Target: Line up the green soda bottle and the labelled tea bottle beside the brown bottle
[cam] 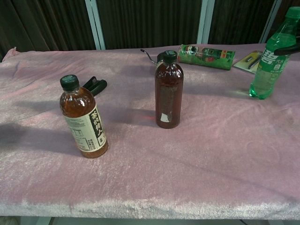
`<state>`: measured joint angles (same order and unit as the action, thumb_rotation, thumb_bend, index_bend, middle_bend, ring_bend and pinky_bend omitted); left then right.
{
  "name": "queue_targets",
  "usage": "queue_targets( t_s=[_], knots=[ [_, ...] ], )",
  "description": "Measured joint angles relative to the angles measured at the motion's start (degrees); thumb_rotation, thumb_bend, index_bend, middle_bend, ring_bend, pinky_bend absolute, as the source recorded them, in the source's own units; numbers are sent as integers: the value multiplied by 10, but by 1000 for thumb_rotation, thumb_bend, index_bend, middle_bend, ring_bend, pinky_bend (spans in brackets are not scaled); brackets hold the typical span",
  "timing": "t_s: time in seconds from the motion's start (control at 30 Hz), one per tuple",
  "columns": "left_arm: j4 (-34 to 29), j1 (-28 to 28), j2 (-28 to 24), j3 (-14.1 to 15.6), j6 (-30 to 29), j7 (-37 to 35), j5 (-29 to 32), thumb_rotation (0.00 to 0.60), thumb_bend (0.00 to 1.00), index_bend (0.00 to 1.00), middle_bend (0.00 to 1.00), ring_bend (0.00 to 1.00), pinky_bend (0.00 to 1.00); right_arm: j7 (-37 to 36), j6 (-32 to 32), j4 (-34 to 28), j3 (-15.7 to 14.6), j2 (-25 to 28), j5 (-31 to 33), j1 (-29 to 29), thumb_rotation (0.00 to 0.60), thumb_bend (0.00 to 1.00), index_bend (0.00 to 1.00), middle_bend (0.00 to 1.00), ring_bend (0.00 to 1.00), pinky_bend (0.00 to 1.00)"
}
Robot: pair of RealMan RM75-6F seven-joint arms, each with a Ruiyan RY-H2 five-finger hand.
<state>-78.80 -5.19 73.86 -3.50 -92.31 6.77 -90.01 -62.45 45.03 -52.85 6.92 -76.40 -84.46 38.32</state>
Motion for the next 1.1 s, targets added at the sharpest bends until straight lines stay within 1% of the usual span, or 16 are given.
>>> queue_targets(
  t_s=[0.37,0.43,0.47,0.5,0.53,0.57,0.6,0.63,0.7,0.73,0.8,0.9,1.0,1.1],
  knots=[
    [-1,-5,-1,-2,6,-2,0,600,358,0,14,0,0,7,-21,38,-7,-24,12,4,600,216,0,0,0,0],
    [-1,-6,-1,-2,8,-4,1,600,359,0,14,0,0,4,-24,47,-7,-32,12,7,600,216,41,0,0,1],
    [-1,-7,-1,-2,9,-4,2,600,359,0,14,0,0,3,-27,53,-7,-38,13,10,600,216,110,8,0,7],
    [0,-7,-1,-3,9,-5,2,600,359,0,14,0,0,3,-28,58,-6,-43,14,11,600,216,216,41,2,23],
    [0,-7,-1,-3,8,-5,2,600,359,0,14,0,0,3,-29,62,-5,-48,16,12,600,216,300,75,19,39],
    [0,-7,-1,-3,8,-4,2,600,359,0,14,0,0,5,-30,69,-3,-54,20,14,600,216,433,163,78,74],
    [0,-7,-1,-3,8,-3,2,600,359,0,14,0,0,8,-32,75,-1,-59,23,14,600,216,556,266,174,121],
    [1,-7,-1,-3,8,-1,2,600,359,0,14,0,0,12,-33,80,1,-64,28,15,600,217,655,358,281,183],
    [0,-8,-1,-3,10,-2,3,600,359,0,14,0,0,22,-34,90,8,-75,39,16,600,217,764,458,399,317],
    [0,-8,-1,-3,11,-2,4,600,359,0,14,0,0,27,-33,92,10,-78,41,16,600,217,801,487,431,381],
    [-1,-9,-1,-3,13,-1,4,600,359,0,14,0,0,38,-31,96,14,-84,46,16,600,217,862,534,482,465],
    [-1,-9,-1,-2,13,-2,4,600,358,0,14,0,0,50,-27,99,20,-89,53,14,600,218,934,588,539,537],
    [-1,-10,-1,-2,14,-1,4,600,358,0,14,0,0,55,-11,98,27,-91,58,12,600,220,974,618,572,573],
    [0,-10,0,-2,14,-1,4,600,359,0,14,0,0,59,16,84,33,-87,58,7,600,221,982,624,578,580]
  ],
)
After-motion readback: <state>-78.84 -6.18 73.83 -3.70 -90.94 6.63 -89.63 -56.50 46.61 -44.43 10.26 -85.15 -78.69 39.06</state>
